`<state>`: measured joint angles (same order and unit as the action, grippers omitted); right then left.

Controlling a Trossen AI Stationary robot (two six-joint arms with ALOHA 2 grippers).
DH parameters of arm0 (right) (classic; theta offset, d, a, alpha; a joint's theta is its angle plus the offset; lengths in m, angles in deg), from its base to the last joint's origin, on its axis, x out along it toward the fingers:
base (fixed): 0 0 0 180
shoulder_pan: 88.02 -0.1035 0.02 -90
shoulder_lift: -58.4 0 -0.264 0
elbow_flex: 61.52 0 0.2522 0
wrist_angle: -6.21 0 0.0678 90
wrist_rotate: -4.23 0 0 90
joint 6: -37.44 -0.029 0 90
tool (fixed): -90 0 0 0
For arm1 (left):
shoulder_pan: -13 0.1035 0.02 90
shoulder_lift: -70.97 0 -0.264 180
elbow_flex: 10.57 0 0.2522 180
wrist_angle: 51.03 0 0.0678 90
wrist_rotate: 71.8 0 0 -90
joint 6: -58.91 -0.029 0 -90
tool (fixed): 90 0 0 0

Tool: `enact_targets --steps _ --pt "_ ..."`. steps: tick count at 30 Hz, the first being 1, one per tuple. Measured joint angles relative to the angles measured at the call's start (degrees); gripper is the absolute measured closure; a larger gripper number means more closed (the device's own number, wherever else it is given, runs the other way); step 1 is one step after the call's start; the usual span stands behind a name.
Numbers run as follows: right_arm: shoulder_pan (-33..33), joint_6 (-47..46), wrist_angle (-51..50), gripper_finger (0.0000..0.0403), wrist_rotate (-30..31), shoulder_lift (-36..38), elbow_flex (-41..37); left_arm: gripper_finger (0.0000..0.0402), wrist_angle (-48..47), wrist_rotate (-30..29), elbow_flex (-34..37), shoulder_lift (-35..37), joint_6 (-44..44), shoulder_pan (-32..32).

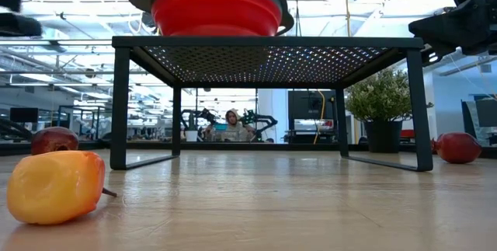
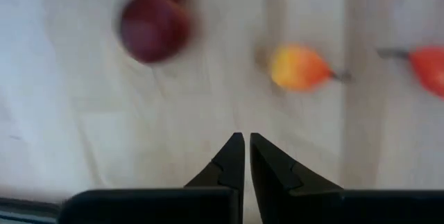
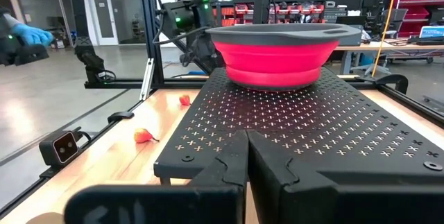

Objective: Pick & Place Fruit
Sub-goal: Put the red pomegranate into the red strainer bowl on the shelf

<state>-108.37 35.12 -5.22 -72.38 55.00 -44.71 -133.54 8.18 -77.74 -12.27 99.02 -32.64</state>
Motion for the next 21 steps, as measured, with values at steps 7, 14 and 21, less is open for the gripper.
enact_targets --steps 7,14,21 --pt "0.02 0.02 0.0 0.0403 0.0 -0.02 0.02 0.0376 0.08 -10.99 0.0 0.0 -6.37 0.72" --pt "-0.01 0.02 0.0 0.0403 0.0 0.0 0.02 0.0376 0.92 -15.6 0.0 0.0 -8.4 0.74" --pt "-0.01 0.02 0.0 0.0403 0.02 0.0 0.02 0.0376 4.42 -18.61 2.63 0.44 -8.53 0.74"
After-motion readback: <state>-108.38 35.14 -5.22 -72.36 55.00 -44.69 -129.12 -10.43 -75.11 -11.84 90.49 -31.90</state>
